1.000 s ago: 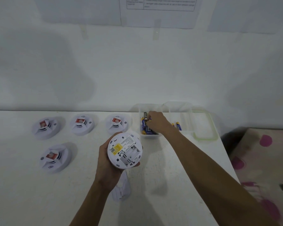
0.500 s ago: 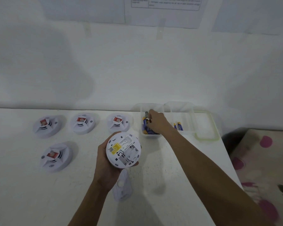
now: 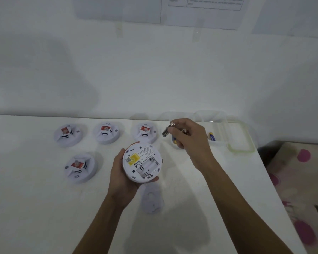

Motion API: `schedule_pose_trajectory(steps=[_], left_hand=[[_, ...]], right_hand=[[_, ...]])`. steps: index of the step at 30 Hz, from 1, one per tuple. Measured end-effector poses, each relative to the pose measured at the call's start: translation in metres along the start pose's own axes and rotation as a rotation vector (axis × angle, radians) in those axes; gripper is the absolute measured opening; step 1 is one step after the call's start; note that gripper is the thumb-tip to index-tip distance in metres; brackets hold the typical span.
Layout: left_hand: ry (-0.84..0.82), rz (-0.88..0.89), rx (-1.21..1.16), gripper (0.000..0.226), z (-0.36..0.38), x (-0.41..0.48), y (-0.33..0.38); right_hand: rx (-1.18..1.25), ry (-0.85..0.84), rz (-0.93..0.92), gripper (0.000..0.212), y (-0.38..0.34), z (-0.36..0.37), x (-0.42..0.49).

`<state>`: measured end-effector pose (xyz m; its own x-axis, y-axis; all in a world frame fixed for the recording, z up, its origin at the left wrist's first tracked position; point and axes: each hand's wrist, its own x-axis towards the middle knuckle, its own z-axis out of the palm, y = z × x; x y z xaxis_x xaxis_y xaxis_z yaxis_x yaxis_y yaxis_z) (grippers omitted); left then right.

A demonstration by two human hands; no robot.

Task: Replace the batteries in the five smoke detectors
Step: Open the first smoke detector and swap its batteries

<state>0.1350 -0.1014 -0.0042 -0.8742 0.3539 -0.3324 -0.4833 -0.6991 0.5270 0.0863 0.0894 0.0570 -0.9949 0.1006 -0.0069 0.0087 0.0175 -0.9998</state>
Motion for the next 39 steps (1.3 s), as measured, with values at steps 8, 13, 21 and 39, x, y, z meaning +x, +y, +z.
schedule_pose_trajectory(steps=[8, 13, 21, 39], left_hand=[[-0.021, 0.037, 0.01, 0.084, -0.025, -0.031, 0.029], [-0.004, 0.086, 0.118, 0.074, -0.037, -0.05, 0.05], [-0.019, 0.065, 0.147, 0.045, -0.049, -0.07, 0.067], [-0.149, 0.123, 0.293, 0.04, -0.046, -0.081, 0.075]], right_hand=[[-0.208, -0.094, -0.187, 0.024, -0.019, 0.05, -0.075], [-0.314, -0.124, -0.275, 0.025, -0.011, 0.083, -0.101], [-0.664, -0.195, -0.629, 0.022, 0.003, 0.119, -0.112], [-0.987, -0.523, -0.877, 0.022, -0.012, 0.121, -0.093]])
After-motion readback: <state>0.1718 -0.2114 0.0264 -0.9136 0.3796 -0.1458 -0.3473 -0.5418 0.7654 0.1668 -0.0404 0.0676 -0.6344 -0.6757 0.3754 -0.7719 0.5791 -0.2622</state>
